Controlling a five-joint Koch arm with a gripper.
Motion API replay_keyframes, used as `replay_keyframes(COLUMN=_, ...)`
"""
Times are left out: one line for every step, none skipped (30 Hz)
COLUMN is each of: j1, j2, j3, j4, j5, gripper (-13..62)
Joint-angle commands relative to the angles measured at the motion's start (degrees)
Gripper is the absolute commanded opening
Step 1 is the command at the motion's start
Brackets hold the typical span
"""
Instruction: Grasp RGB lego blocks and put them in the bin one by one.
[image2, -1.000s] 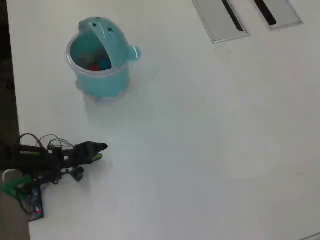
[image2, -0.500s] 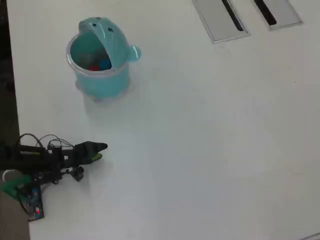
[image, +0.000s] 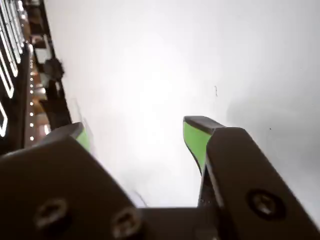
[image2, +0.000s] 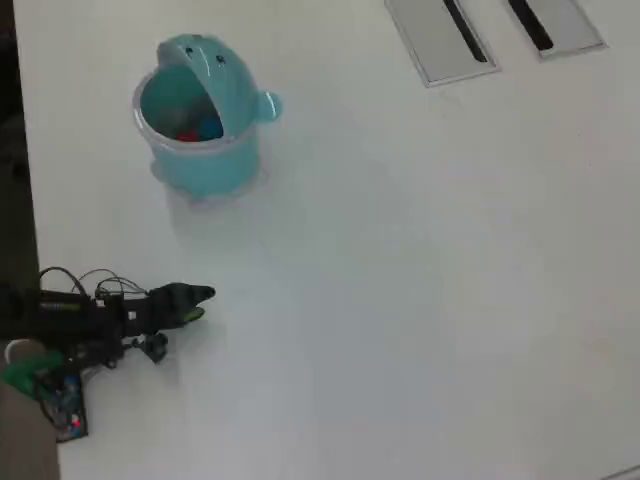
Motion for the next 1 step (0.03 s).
replay_keyframes(j1=0.0, j2=3.6, j3=4.2, j4=-0.1, j5=-0.2, gripper=34.6)
